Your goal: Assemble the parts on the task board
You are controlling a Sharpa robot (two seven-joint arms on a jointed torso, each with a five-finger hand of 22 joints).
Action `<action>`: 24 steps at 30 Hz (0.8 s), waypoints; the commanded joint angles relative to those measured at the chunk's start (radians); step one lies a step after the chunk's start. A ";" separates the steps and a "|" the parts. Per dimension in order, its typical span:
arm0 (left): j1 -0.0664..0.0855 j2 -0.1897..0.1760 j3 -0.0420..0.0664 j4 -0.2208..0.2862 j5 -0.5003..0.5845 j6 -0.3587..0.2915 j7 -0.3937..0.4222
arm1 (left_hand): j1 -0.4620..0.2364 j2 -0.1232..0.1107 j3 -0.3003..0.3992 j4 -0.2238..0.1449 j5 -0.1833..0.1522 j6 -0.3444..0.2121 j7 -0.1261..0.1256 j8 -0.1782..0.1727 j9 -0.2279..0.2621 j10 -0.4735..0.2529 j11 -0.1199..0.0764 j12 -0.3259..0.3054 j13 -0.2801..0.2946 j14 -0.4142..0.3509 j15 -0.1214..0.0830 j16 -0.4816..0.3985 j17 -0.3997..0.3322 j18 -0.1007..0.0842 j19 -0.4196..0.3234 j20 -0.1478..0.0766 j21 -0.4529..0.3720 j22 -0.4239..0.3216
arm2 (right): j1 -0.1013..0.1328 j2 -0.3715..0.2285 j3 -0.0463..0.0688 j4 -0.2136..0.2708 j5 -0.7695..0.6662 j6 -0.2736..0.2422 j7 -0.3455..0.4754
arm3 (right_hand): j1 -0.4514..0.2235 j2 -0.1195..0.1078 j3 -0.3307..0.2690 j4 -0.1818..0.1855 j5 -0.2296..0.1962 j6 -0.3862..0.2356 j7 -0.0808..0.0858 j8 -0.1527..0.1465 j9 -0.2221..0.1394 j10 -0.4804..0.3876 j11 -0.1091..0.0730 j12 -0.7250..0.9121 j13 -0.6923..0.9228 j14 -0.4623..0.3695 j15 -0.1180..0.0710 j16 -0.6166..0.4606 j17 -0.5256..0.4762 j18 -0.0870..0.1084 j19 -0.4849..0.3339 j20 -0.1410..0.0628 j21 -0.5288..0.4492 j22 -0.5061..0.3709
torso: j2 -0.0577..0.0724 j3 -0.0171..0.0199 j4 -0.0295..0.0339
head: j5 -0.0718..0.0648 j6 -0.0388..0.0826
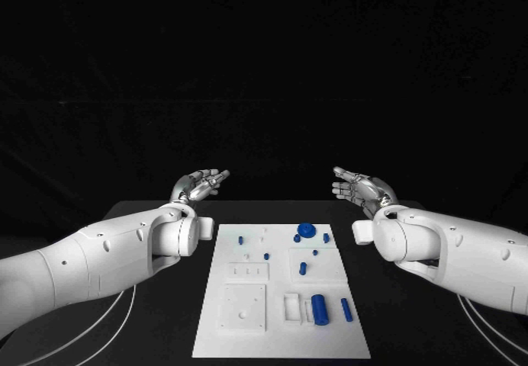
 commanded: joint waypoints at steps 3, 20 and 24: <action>0.036 0.030 -0.022 -0.078 0.030 0.167 -0.095 | 0.027 -0.004 0.013 0.002 0.005 0.012 0.002 0.010 0.010 0.018 0.004 0.007 0.003 0.011 0.003 0.011 0.008 -0.008 0.011 0.002 0.009 0.036 | 0.034 0.006 -0.016 -0.052 0.012 0.237 -0.152 | 0.053 0.002 0.012 -0.026 0.007 0.019 0.076 0.013 0.009 0.030 0.006 0.007 0.003 0.025 0.008 0.013 0.012 0.021 0.020 0.001 0.008 0.038 | 0.000 0.0000 0.0001 | 0.000 0.000; 0.049 0.005 -0.034 -0.068 0.005 0.216 -0.086 | 0.111 0.077 -0.039 -0.104 0.007 0.170 0.078 0.065 0.022 0.232 0.058 0.092 0.035 0.246 0.010 0.117 0.055 0.029 0.177 -0.053 0.085 0.027 | 0.051 0.038 -0.024 -0.150 -0.577 0.203 -0.158 | 0.174 -0.014 0.124 -0.168 -0.001 0.191 0.072 0.077 0.024 0.227 -0.034 0.057 0.016 0.228 -0.031 0.085 0.068 0.086 0.210 -0.006 0.033 0.029 | -0.001 -0.0036 0.0007 | 0.009 0.000; 0.050 -0.018 -0.034 -0.035 -0.014 0.218 -0.084 | 0.137 0.107 -0.036 -0.176 0.013 0.259 0.074 0.077 0.013 0.350 0.042 0.131 0.051 0.385 -0.031 0.172 0.080 0.052 0.275 -0.082 0.123 0.028 | 0.051 0.046 -0.024 -0.163 -0.764 0.187 -0.161 | 0.196 -0.023 0.197 -0.196 0.003 0.251 0.059 0.081 0.017 0.293 -0.053 0.059 0.011 0.314 -0.068 0.106 0.100 0.119 0.297 -0.003 0.043 0.020 | 0.002 -0.0050 -0.0007 | 0.007 0.004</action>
